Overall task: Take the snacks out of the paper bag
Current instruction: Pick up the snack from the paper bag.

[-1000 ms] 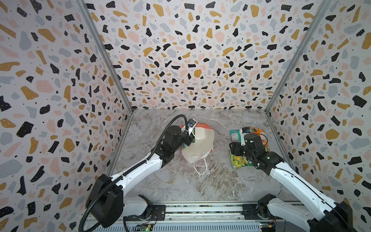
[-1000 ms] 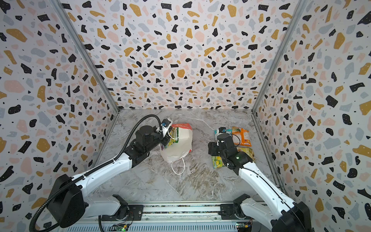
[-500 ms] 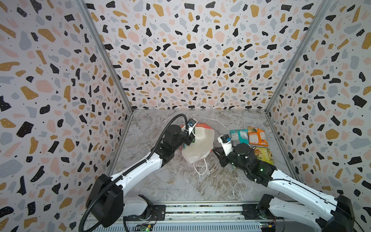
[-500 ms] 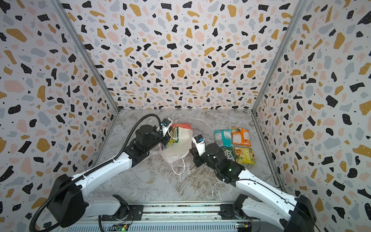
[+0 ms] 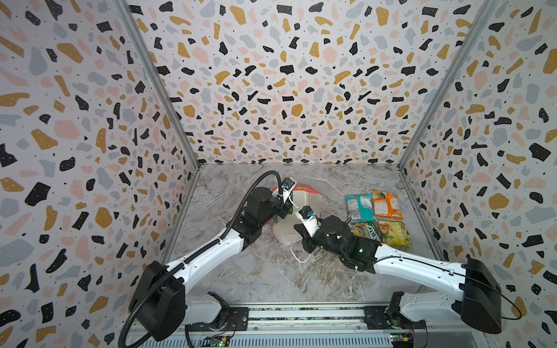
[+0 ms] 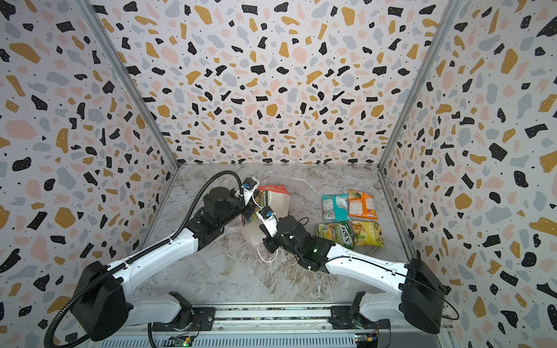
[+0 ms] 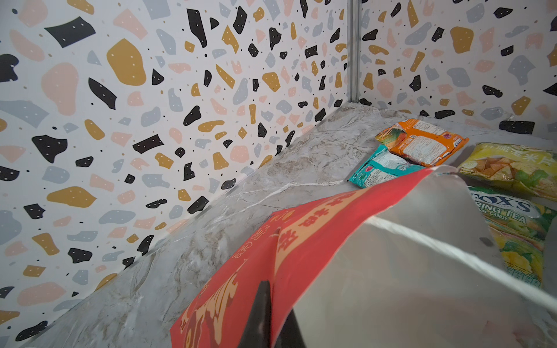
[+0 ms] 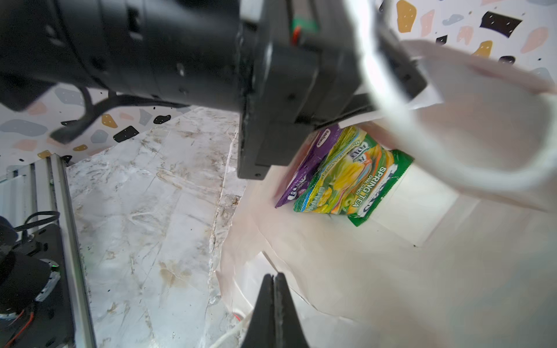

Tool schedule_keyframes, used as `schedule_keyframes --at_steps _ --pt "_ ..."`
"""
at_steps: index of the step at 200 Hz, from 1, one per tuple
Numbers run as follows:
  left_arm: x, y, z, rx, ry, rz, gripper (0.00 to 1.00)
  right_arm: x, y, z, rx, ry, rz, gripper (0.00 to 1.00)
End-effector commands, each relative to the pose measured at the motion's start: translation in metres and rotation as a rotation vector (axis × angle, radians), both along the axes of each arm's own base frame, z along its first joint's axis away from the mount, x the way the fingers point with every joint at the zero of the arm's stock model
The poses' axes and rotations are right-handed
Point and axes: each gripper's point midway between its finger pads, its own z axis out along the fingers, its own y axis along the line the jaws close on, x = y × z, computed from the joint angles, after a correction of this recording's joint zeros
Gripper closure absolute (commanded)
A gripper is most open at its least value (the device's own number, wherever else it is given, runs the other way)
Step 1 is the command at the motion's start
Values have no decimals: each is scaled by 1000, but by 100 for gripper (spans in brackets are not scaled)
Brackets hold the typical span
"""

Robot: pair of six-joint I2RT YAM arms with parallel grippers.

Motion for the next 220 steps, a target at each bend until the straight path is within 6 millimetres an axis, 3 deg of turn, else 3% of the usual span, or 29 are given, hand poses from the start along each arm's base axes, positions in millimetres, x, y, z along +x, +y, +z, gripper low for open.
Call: schedule_keyframes --at_steps 1,27,79,124,176,220 --pt "-5 -3 27 -67 -52 -23 100 14 8 13 60 -40 -65 98" --pt "-5 -3 28 -78 -47 -20 100 18 12 -9 25 -70 -110 98" --pt "-7 -2 29 -89 -45 -21 100 34 18 -30 -42 -106 -154 98" --pt "-12 0 35 -105 -62 -25 100 60 22 -47 -23 -4 -164 97" --pt "-14 1 37 -113 -70 -27 100 75 30 -76 -11 161 -194 96" --pt "-15 -1 34 -110 -70 -40 100 74 46 -79 79 288 -152 80"
